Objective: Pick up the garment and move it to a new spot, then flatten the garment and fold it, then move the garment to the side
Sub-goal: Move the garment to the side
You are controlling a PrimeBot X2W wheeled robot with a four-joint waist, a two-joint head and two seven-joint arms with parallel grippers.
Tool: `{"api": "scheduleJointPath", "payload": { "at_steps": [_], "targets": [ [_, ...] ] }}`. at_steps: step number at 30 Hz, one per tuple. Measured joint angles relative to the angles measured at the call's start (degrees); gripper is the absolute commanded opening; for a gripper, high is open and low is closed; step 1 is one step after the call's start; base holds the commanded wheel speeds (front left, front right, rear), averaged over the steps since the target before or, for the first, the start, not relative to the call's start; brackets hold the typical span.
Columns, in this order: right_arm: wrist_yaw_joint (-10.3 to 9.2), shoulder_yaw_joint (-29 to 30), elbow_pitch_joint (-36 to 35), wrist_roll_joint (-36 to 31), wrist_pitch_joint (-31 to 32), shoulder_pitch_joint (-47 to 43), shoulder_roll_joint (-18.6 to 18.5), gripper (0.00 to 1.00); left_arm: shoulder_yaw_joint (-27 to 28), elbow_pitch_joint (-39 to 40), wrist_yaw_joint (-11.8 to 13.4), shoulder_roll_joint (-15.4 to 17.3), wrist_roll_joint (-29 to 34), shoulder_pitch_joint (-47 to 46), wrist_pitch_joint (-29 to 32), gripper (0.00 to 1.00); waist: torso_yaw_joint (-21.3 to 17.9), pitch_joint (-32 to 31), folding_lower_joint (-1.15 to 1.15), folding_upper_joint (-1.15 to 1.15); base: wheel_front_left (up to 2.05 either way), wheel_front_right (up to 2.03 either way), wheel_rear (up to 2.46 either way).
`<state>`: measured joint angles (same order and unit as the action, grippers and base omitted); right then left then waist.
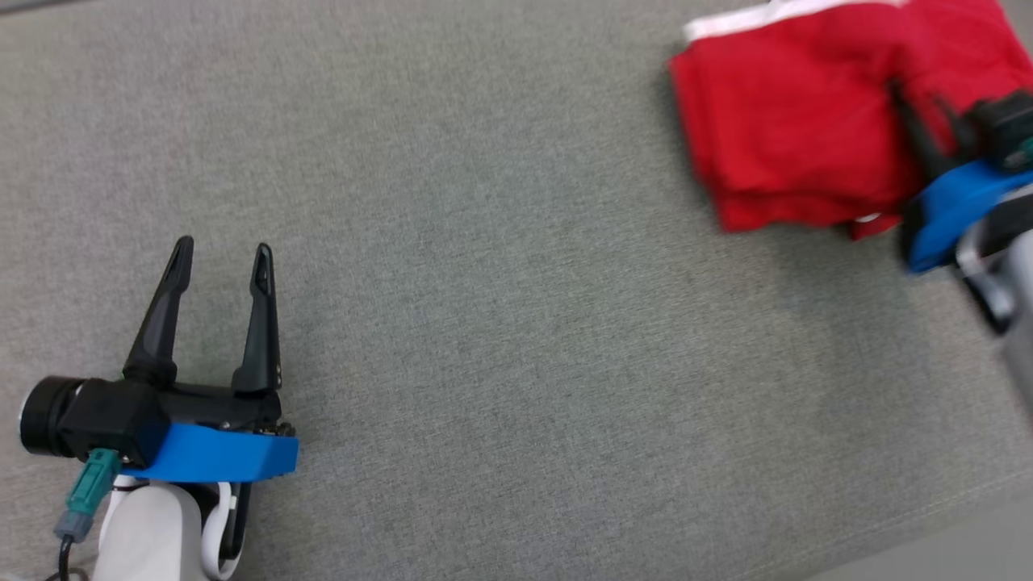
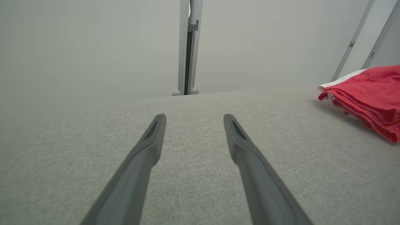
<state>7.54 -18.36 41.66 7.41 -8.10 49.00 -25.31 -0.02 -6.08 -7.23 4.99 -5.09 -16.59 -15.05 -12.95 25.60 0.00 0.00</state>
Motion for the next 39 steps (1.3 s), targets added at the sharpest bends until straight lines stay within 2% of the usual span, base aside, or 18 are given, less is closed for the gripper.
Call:
{"api": "scheduleJointPath", "payload": {
  "at_steps": [3,4,10,13,17,19,20,21,22,23,30,31,39],
  "targets": [
    [0.00,0.3,-2.3,1.2,2.8,1.9,-6.4,0.00,-0.4,0.8,-0.1,0.6,0.2,-1.0,0.0,1.00,0.2,2.2,0.00,0.00,0.00,0.00,0.00],
    [0.00,0.6,-3.7,1.9,5.0,2.7,-10.5,0.00,-0.6,1.3,-0.1,1.2,0.2,-1.7,0.0,1.00,0.4,3.7,0.00,0.00,0.00,0.00,0.00],
    [0.00,2.3,-6.6,5.4,10.1,4.5,-19.5,0.00,-1.4,2.8,-0.1,2.2,0.2,-3.9,0.0,1.00,1.1,7.6,0.00,0.00,0.00,0.00,0.00],
    [0.00,3.0,-7.3,5.7,12.2,4.7,-22.6,0.00,-1.9,3.7,-0.2,2.5,0.1,-4.9,0.0,1.00,1.6,9.3,0.00,0.00,0.00,0.00,0.00],
    [0.00,4.7,-7.0,6.0,13.5,5.2,-24.0,0.00,-2.2,4.6,-0.3,2.8,0.1,-5.9,-0.2,1.00,2.1,11.1,0.00,0.00,0.00,0.00,0.00],
    [0.00,5.3,-6.2,5.7,13.7,5.5,-23.9,0.00,-2.4,4.9,-0.3,2.9,0.1,-6.3,-0.2,1.00,2.4,11.7,-0.01,0.00,0.00,0.00,0.00],
    [0.00,5.6,-5.7,5.4,14.0,5.7,-23.7,0.04,-2.4,4.9,-0.3,2.8,0.0,-6.5,-0.2,1.00,2.5,11.9,-0.01,0.00,0.00,0.00,0.00],
    [0.00,6.2,-5.2,5.2,14.0,5.9,-23.3,0.33,-2.4,4.9,-0.3,2.8,0.0,-6.7,-0.2,1.00,2.7,12.1,0.00,0.00,0.00,0.00,0.00],
    [0.00,6.7,-4.9,5.0,14.0,6.1,-22.8,0.82,-2.4,4.9,-0.3,2.8,0.0,-6.8,-0.2,1.00,2.8,12.2,-0.01,0.00,0.00,0.00,0.00],
    [0.00,7.3,-4.5,4.6,13.9,6.3,-22.3,1.00,-2.4,4.9,-0.3,2.7,0.0,-6.9,-0.3,1.00,2.8,12.3,-0.01,0.00,0.00,0.00,0.00],
    [-0.01,14.7,-3.3,-1.5,9.4,7.4,-19.3,1.00,-1.6,3.5,-0.3,2.0,-0.4,-7.0,-0.2,1.00,3.3,10.6,0.00,0.00,0.00,0.00,0.00],
    [-0.01,16.3,-4.0,-2.6,7.3,7.1,-17.0,1.00,-1.0,2.9,-0.3,1.8,-0.4,-6.6,-0.2,1.00,3.5,9.4,0.00,0.00,0.00,0.00,0.00],
    [-0.01,18.2,-11.1,-5.9,-0.5,2.3,-6.5,1.00,1.4,1.5,0.0,0.6,-0.9,-2.4,-0.1,1.00,4.5,2.3,0.00,0.00,0.00,0.00,0.00]
  ]
}}
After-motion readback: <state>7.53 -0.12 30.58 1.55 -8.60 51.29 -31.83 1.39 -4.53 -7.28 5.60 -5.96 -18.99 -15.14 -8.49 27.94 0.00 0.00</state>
